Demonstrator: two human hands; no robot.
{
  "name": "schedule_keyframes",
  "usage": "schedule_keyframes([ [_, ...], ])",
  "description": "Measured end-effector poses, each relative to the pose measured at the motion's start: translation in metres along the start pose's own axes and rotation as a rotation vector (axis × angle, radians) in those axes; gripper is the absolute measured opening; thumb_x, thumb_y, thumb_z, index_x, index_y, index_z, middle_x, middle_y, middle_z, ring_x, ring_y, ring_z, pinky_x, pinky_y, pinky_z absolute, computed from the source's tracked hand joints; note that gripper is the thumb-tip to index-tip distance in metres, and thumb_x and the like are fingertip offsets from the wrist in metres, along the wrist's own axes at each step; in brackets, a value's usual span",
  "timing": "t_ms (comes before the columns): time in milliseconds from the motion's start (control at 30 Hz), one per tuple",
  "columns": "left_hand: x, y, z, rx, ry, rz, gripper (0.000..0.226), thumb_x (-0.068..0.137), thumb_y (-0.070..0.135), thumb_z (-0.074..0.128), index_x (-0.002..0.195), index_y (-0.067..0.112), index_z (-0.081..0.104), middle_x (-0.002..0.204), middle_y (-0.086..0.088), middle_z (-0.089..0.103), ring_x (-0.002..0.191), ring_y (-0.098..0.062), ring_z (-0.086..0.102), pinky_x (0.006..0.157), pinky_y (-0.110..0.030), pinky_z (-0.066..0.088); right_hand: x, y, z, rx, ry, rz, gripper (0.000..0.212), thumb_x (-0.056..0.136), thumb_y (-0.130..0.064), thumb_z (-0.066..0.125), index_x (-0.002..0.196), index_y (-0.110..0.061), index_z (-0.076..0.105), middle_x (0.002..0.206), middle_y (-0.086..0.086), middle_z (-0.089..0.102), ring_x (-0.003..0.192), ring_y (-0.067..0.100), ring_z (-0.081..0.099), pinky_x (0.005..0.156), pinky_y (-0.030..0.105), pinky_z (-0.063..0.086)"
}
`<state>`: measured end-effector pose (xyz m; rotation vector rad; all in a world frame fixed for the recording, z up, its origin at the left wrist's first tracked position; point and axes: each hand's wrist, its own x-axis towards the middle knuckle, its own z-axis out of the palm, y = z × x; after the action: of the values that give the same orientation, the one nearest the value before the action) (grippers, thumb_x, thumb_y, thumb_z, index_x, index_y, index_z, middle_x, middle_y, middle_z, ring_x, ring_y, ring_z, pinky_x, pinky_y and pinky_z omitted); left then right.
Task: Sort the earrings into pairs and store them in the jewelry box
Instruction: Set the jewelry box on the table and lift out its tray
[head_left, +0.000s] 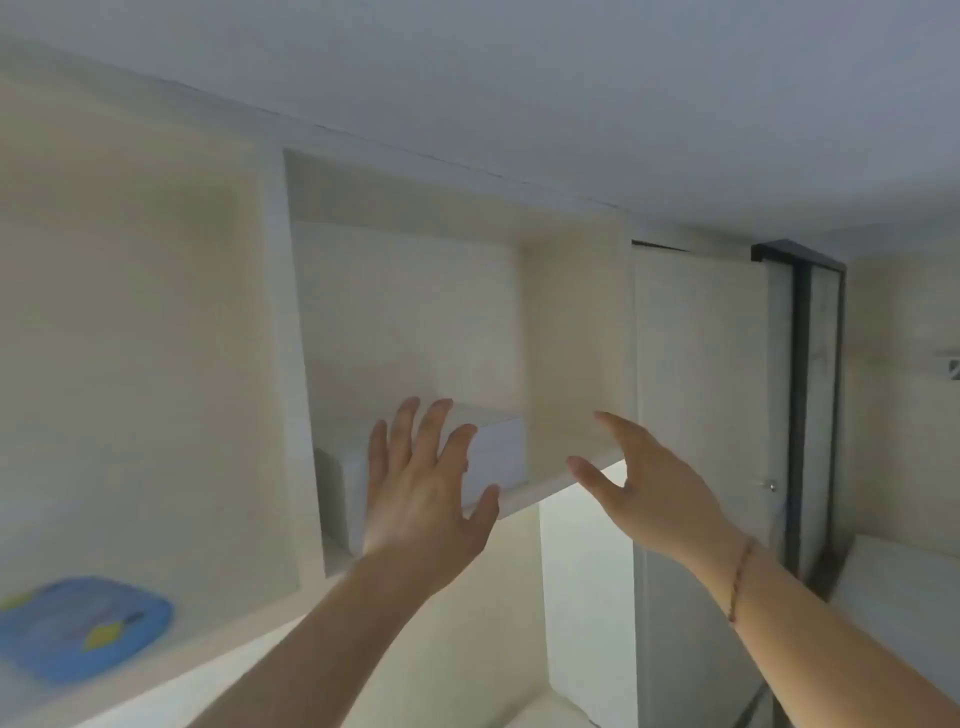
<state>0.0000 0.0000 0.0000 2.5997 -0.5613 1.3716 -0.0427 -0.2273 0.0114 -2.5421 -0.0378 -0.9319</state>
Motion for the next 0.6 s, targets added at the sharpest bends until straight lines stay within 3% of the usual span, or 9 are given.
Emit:
schedule_keyframes([
  [133,-0.011,-0.008,-0.006,-0.053,0.119,-0.065,0.057,0.081,0.050,0.054,0.131,0.023,0.046,0.155,-0.005,0.022,0.147,-0.034,0.009,0.117,-0.058,0.008,0.021,-0.007,0.026,0.126,-0.159,0.039,0.077,0.088,-0.067,0.040,0.151,-0.029,0.017,0.158,-0.010,0.024,0.141,0.013,0.032,0.109,0.033,0.032],
  [233,-0.028,-0.005,-0.003,-0.176,0.180,-0.119,0.068,0.078,0.043,0.065,0.137,0.023,0.039,0.158,-0.004,0.010,0.147,-0.034,0.002,0.114,-0.059,0.013,0.036,-0.014,0.050,0.218,-0.176,0.027,0.084,0.085,-0.069,0.044,0.152,-0.027,0.014,0.157,-0.004,0.027,0.141,0.017,0.033,0.111,0.035,0.032],
  [367,-0.026,-0.006,-0.005,-0.531,0.177,-0.435,0.088,0.077,0.039,0.072,0.145,0.034,0.016,0.158,0.011,-0.016,0.148,-0.021,-0.006,0.116,-0.055,0.022,0.053,-0.027,0.063,0.370,-0.236,0.040,0.096,0.079,-0.071,0.053,0.152,-0.031,0.003,0.155,0.000,0.029,0.139,0.021,0.035,0.110,0.036,0.033],
  [433,-0.019,-0.006,-0.008,-0.636,0.189,-0.584,0.093,0.077,0.039,0.073,0.146,0.037,0.010,0.156,0.020,-0.014,0.148,-0.013,-0.002,0.117,-0.049,0.023,0.064,-0.031,0.071,0.526,-0.288,0.106,0.103,0.072,-0.075,0.057,0.150,-0.036,0.004,0.146,0.002,0.039,0.134,0.021,0.041,0.108,0.038,0.037],
  [500,-0.013,-0.005,-0.011,-0.660,0.214,-0.648,0.093,0.077,0.036,0.075,0.147,0.035,0.013,0.155,0.024,-0.003,0.146,-0.009,0.007,0.116,-0.039,0.025,0.071,-0.034,0.077,0.697,-0.297,0.175,0.103,0.063,-0.077,0.066,0.146,-0.029,0.029,0.133,-0.008,0.051,0.123,0.016,0.053,0.104,0.036,0.044],
  [567,-0.011,-0.005,-0.012,-0.659,0.237,-0.673,0.088,0.077,0.033,0.076,0.146,0.034,0.022,0.154,0.024,0.004,0.144,-0.008,0.016,0.106,-0.029,0.030,0.074,-0.033,0.084,0.818,-0.255,0.171,0.077,0.058,-0.065,0.079,0.120,-0.025,0.060,0.115,-0.011,0.069,0.107,0.013,0.065,0.094,0.034,0.052],
  [600,-0.013,-0.004,-0.012,-0.646,0.238,-0.665,0.085,0.076,0.031,0.076,0.145,0.036,0.026,0.156,0.023,0.005,0.144,-0.009,0.017,0.101,-0.026,0.031,0.073,-0.033,0.086,0.843,-0.211,0.166,0.065,0.057,-0.054,0.085,0.112,-0.025,0.065,0.107,-0.009,0.072,0.102,0.013,0.068,0.090,0.034,0.054],
])
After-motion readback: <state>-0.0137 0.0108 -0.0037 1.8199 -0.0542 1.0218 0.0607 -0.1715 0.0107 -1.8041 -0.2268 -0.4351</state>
